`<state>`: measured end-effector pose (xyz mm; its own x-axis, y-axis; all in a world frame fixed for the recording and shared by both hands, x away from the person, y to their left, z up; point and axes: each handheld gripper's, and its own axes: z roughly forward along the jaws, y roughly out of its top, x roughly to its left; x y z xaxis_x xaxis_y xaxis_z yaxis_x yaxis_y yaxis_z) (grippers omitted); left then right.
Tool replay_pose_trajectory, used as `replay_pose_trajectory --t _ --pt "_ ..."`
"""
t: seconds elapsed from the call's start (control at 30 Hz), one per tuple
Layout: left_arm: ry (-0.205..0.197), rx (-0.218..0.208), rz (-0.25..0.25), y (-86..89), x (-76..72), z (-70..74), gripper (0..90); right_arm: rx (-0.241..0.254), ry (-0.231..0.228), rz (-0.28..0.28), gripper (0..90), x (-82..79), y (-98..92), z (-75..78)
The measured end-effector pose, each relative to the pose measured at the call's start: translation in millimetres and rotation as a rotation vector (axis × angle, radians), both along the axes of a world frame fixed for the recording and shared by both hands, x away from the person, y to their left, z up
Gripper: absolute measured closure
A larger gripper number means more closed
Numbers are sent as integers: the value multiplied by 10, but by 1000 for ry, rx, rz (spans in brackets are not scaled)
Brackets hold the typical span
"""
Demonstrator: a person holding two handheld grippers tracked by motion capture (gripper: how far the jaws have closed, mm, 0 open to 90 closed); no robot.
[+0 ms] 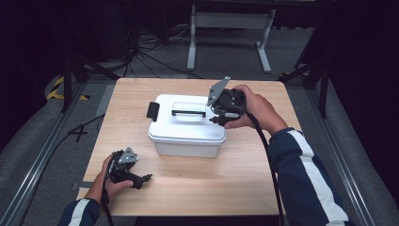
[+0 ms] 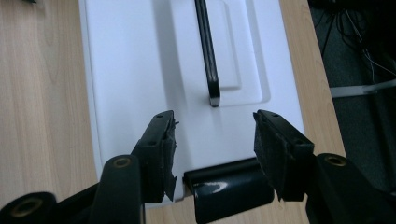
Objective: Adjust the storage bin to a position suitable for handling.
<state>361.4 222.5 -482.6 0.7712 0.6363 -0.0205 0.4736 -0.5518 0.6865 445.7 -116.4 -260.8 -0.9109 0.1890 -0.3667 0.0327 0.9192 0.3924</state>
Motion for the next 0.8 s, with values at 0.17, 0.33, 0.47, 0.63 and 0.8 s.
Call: replay_pose_trajectory --t 0.17,0.33,0.47,0.63,0.8 --pt "-1 1 1 -1 -1 0 2 -29 12 24 492 78 148 -32" --pt "-1 3 27 -7 -24 2 4 -63 40 50 498 192 307 -60" --pt "1 2 50 -13 -47 3 3 -92 52 63 524 250 368 -92" --pt "4 2 58 -13 -55 2 4 -130 45 75 582 333 459 -152" --pt "1 1 83 -11 -74 1 5 -156 40 120 686 335 557 -182"
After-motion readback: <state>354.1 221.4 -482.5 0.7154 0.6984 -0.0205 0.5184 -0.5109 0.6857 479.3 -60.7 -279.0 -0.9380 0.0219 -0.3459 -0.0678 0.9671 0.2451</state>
